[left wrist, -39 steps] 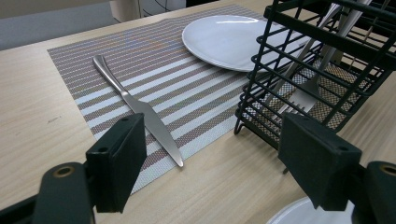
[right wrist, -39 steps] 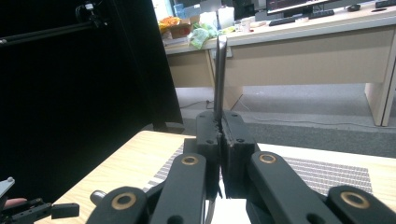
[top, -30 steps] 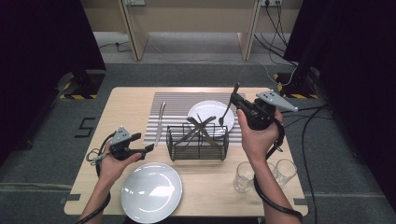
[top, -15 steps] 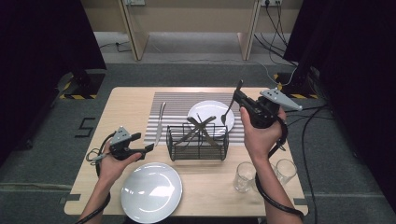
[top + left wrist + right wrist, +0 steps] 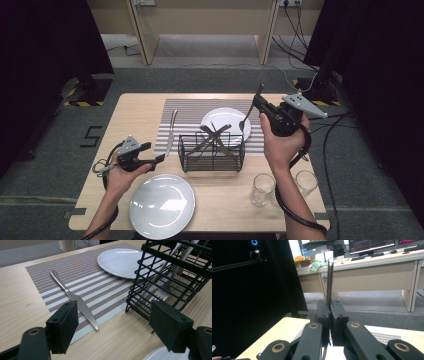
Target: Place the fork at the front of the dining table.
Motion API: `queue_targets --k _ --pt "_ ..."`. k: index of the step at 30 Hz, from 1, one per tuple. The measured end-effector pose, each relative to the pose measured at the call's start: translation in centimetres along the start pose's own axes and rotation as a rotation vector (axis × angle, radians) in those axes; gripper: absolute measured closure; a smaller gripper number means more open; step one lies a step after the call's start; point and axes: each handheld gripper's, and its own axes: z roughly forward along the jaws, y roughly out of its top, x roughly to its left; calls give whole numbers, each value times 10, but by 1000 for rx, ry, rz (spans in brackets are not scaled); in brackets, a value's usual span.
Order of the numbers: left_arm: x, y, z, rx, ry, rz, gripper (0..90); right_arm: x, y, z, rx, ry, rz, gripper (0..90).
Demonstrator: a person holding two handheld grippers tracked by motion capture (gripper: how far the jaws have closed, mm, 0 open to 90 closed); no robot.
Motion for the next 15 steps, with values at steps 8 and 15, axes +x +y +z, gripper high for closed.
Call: queue_targets --k 8,15 --pt "0 0 0 0 0 1 233 -2 1 -3 -6 -11 -7 872" --pt "0 0 0 -3 2 -1 232 -5 1 -5 -5 -19 -1 872"
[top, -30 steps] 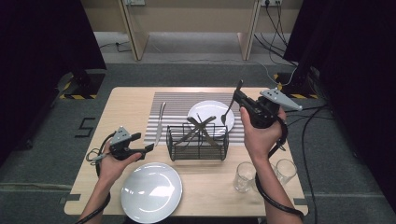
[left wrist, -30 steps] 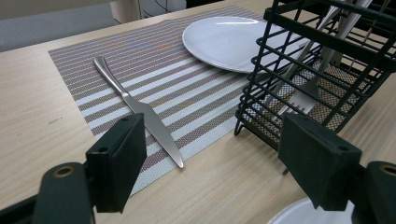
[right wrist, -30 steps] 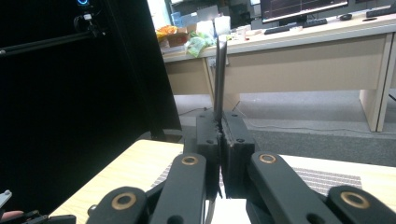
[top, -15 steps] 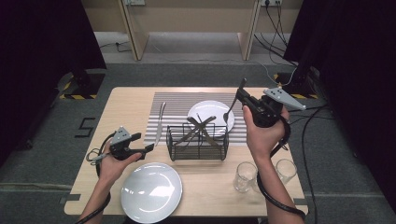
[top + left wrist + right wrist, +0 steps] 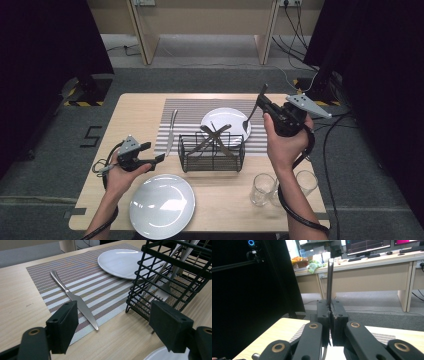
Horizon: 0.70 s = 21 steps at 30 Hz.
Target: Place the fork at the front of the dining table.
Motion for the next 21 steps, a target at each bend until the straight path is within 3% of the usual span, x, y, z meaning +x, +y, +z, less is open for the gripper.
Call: queue_targets --k 21 --pt "0 0 1 3 0 1 232 -9 0 -7 -7 -28 -1 872"
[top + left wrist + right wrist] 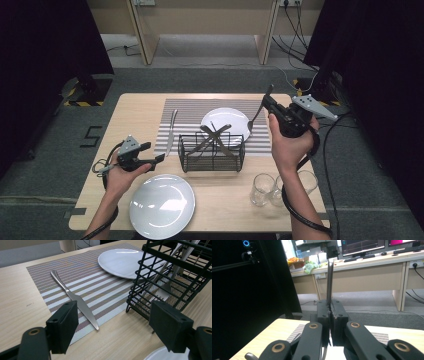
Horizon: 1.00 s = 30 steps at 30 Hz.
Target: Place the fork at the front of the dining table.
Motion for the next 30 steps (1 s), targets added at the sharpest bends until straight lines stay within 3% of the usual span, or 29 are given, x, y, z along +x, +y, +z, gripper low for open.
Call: queue_targets --k 30 --pt "0 0 0 1 4 2 232 -6 0 -3 -1 -20 -1 872"
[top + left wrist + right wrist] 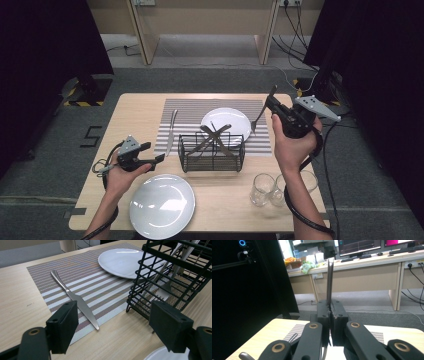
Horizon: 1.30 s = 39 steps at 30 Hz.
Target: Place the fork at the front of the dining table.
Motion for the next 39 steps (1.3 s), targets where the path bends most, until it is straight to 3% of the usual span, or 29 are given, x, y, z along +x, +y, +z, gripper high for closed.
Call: queue_targets --k 39 --pt "0 0 1 -1 -3 -1 233 -7 -1 -2 6 -23 2 872"
